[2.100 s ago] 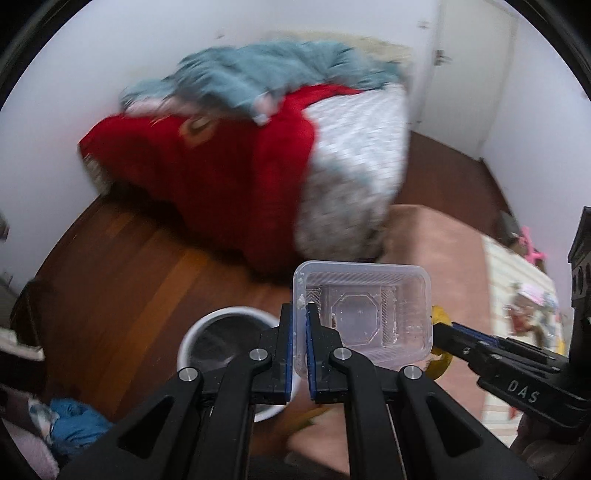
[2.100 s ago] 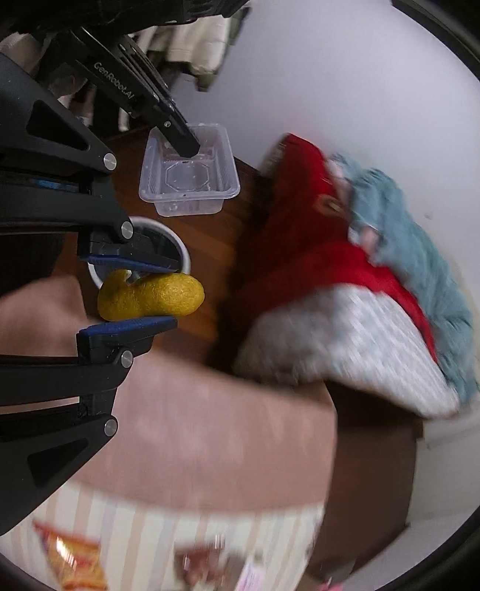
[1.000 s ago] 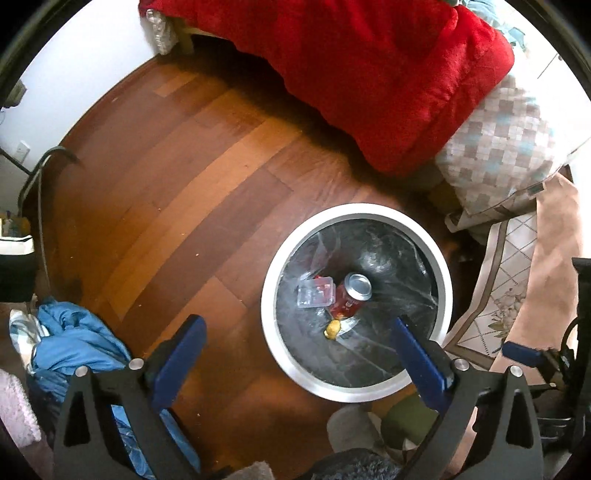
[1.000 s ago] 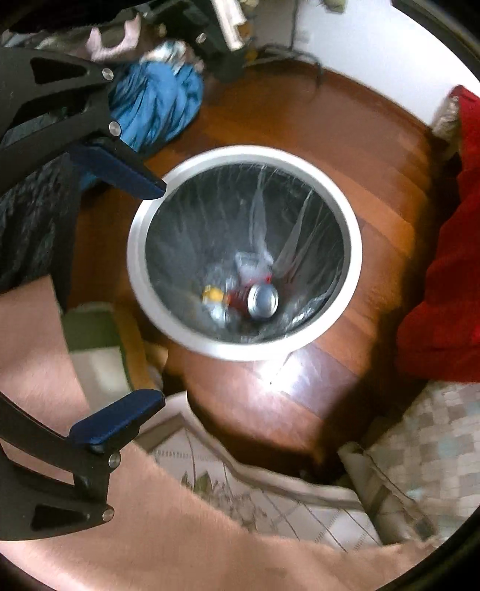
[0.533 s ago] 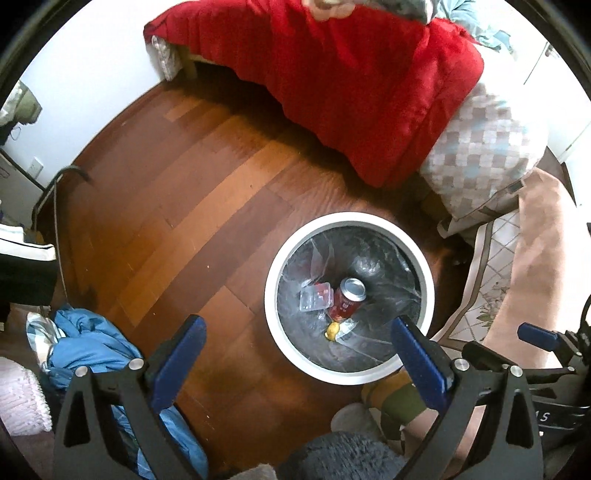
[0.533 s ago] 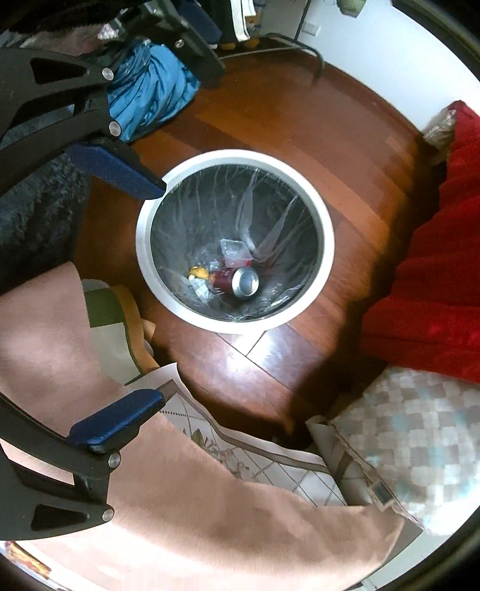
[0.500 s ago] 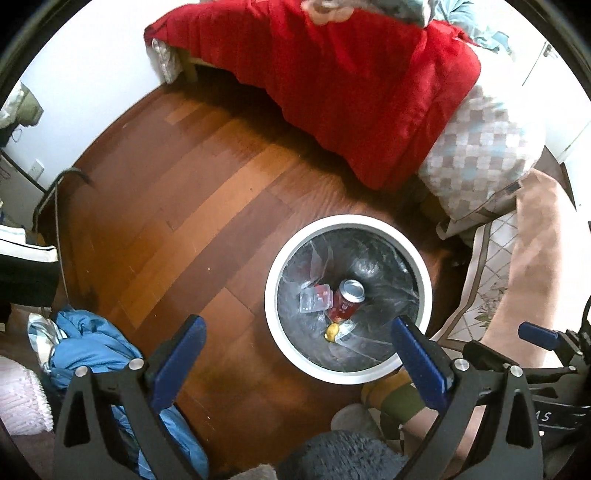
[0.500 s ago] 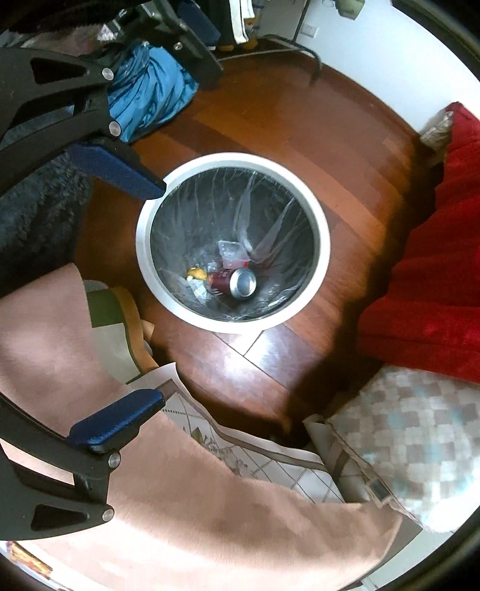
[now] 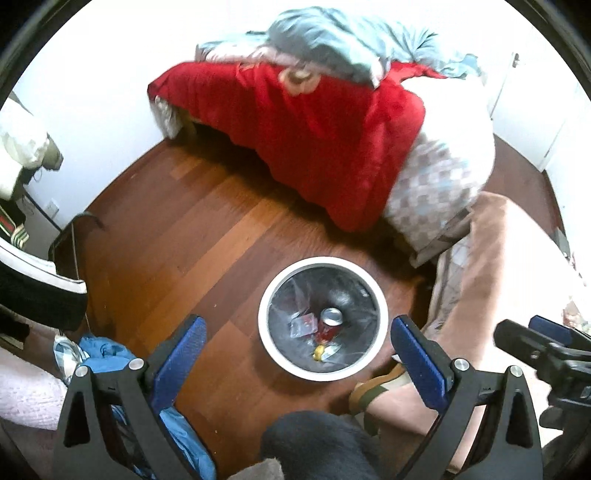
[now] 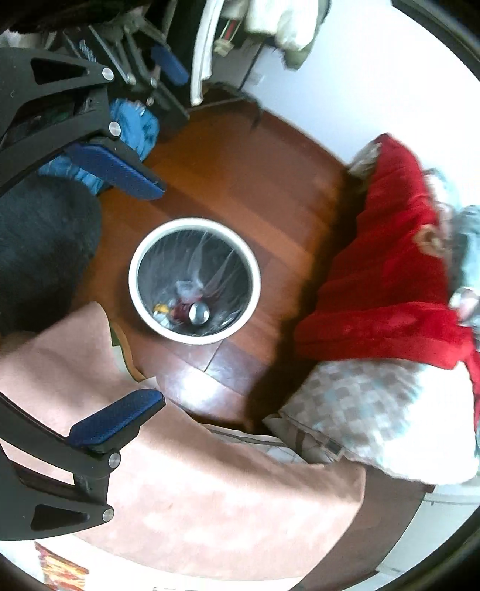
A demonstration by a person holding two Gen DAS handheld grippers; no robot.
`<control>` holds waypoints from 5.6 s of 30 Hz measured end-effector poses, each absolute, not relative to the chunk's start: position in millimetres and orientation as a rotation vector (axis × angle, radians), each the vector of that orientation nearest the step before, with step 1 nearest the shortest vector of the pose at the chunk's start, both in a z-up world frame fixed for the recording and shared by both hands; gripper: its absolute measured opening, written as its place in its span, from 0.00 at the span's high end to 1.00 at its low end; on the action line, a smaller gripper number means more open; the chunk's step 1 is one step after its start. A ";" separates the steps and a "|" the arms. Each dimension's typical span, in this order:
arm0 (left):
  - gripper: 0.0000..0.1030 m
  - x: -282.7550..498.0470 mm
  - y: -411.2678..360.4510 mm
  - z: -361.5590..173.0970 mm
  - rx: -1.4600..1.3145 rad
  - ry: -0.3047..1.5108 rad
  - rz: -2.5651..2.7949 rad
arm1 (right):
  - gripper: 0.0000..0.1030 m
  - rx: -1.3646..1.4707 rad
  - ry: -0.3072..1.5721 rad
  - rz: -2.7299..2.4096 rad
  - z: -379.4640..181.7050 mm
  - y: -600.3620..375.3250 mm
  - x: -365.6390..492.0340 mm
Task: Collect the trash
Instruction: 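Move both tools back over the table, then grasp the brown pastry wrapper with the left tool while the right tool grasps the silver bag, then carry the pastry wrapper and silver bag in both tools over the white bin, then open both tools to drop the wrapper and silver bag into the bin, then move both tools back over the table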
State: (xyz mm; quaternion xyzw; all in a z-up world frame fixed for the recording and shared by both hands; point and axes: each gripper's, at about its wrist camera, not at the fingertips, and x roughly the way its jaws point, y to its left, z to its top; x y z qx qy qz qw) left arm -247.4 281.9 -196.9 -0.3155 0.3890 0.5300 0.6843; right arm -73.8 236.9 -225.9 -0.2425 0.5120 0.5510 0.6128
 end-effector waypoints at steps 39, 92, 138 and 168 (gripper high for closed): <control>0.02 240.1 146.1 -281.2 -0.560 1.088 0.473 | 0.57 -0.391 1.240 0.554 -308.8 -49.8 383.6; 0.96 -184.7 289.9 -169.4 -0.635 0.759 0.994 | 0.82 -0.364 1.150 1.264 -192.0 185.4 -3.9; 0.04 -278.1 367.6 -344.7 -0.960 1.037 1.136 | 0.00 -0.945 1.333 1.131 -401.6 328.7 -97.5; 0.04 -160.5 245.9 -164.4 -0.620 0.833 1.020 | 0.00 -0.415 1.139 1.220 -163.0 156.9 3.2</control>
